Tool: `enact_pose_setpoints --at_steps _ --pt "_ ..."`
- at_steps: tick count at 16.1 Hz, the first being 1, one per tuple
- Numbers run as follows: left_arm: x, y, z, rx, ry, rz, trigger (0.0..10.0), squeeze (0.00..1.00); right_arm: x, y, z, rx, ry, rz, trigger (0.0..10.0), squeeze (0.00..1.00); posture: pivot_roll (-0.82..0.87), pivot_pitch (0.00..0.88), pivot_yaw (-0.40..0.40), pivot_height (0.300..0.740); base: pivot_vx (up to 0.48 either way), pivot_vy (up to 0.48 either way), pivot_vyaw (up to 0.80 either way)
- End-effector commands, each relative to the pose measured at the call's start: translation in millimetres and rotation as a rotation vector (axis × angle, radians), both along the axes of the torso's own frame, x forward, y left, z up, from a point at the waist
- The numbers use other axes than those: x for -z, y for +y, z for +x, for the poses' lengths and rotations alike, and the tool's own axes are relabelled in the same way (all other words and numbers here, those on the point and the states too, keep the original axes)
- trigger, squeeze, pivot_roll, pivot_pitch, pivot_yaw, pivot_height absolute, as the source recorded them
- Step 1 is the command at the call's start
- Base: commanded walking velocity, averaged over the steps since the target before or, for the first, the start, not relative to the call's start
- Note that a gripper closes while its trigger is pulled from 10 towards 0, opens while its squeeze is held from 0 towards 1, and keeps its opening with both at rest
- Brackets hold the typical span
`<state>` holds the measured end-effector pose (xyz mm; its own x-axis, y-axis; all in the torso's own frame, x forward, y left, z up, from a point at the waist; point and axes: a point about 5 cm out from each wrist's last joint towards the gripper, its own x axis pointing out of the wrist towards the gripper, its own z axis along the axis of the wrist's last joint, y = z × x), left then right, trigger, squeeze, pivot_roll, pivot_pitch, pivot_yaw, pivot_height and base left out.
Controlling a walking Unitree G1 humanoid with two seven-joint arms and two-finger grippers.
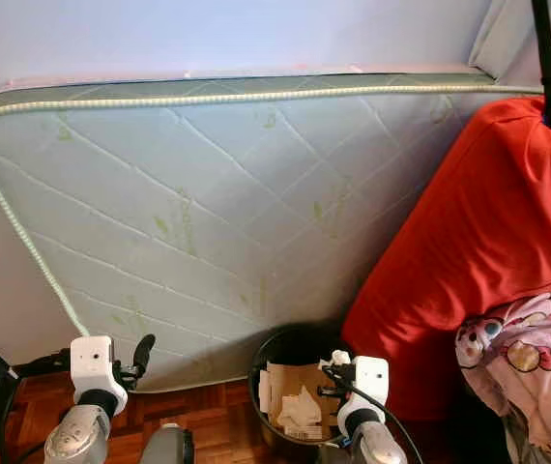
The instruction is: Clean up the room
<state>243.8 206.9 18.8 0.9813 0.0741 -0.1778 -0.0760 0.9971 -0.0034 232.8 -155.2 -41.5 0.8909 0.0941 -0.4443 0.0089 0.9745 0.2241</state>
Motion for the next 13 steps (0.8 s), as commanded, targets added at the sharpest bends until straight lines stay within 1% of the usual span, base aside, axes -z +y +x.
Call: enact_pose_setpoints --at_steps 1,2,4,5,13 --pt "-4.6 -2.0 4.0 0.0 -0.015 -0.014 10.0 0.0 0.9 -1.2 1.1 -0.001 0.018 -0.007 10.0 0.0 0.11 0.0 -0.068 0.636 0.0 0.0 0.0" --pt "-4.4 -2.9 4.2 0.002 -0.014 -0.015 10.0 0.0 3.0 -1.3 1.2 -0.009 0.051 -0.023 10.0 0.0 0.11 0.0 -0.068 0.636 0.0 0.0 0.0" --pt "-4.2 -4.3 4.5 0.003 -0.013 -0.017 10.0 0.0 2.4 -2.0 2.2 -0.005 0.046 -0.02 10.0 0.0 0.11 0.0 -0.068 0.614 0.0 0.0 0.0" --pt "-4.1 -4.6 4.6 0.003 -0.013 -0.018 10.0 0.0 1.6 -2.2 2.6 -0.004 0.035 -0.015 10.0 0.0 0.11 0.0 -0.068 0.609 0.0 0.0 0.0" --pt "-4.6 -4.9 5.4 0.0 -0.014 -0.018 10.0 0.0 5.0 -0.2 0.2 -0.024 0.065 -0.003 10.0 0.0 0.11 0.0 -0.068 0.609 0.0 0.0 0.0"
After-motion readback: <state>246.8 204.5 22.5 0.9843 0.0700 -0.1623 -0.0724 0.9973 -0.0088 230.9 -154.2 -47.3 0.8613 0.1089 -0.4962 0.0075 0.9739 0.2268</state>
